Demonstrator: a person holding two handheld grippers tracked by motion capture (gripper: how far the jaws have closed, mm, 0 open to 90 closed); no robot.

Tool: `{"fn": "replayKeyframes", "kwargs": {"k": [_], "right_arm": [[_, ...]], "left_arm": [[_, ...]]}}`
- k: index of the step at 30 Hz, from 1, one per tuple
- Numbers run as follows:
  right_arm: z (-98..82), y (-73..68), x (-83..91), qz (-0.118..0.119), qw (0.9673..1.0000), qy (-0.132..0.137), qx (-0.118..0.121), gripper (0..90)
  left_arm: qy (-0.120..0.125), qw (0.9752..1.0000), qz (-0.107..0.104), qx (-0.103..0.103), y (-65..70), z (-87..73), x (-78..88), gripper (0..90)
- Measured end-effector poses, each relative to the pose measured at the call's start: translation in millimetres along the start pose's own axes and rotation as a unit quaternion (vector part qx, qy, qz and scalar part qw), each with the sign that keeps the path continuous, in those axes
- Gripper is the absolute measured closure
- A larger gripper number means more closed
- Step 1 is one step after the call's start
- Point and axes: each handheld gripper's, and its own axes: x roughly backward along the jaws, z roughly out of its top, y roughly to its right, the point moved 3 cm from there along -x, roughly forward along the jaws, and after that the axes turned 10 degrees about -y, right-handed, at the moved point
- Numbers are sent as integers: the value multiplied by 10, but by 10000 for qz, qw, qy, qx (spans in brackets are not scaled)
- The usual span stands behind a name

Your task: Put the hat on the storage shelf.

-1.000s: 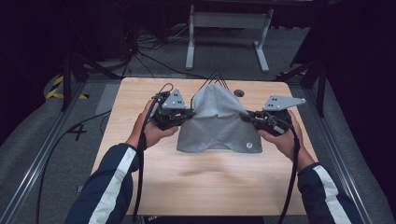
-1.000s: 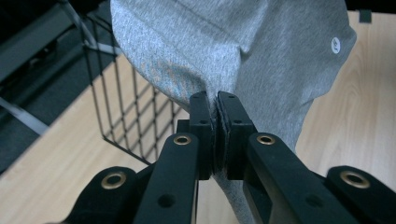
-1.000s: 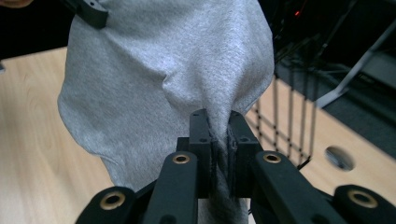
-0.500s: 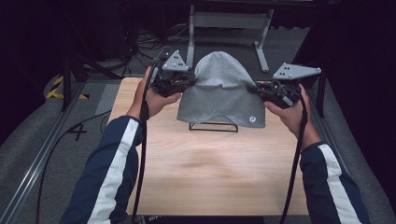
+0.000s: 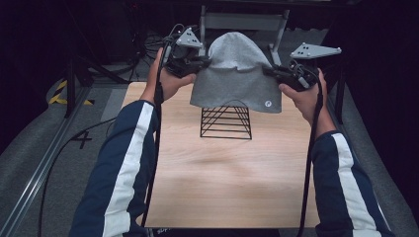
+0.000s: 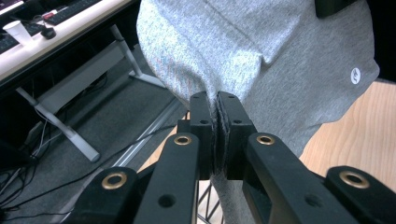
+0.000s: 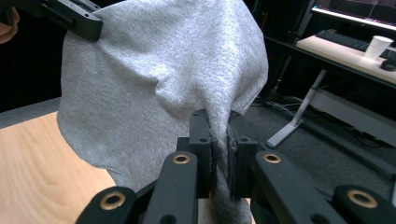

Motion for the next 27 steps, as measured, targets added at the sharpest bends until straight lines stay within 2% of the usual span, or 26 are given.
{"fn": "replayKeyframes", "kwargs": {"k": [6,11,15,17,18,20,27], "right_arm": [[95,89,-117,-81,10000,-15,-39,836],[108,144,-252,-101,9999,-46,-61,836],[74,169,-314,-57,9999,-78,-124,836],[37,194,-353,-40,9998,-92,-151,836],[16,199,-369,-28,9998,-114,-159,836],[-34,211,-404,28,9997,-130,-204,836],[-108,175,-332,166,9997,-53,-147,836]], "left_arm": [[7,9999,103,117,-143,38,-81,859],[14,9997,7,257,-197,23,-185,859],[-22,9997,12,259,-203,-8,-246,859],[-35,9995,-57,316,-214,-44,-285,859],[-63,9995,-17,324,-218,-60,-303,859],[4,9990,-122,431,-213,-96,-338,859],[100,9993,-241,261,-116,-119,-251,859]]}}
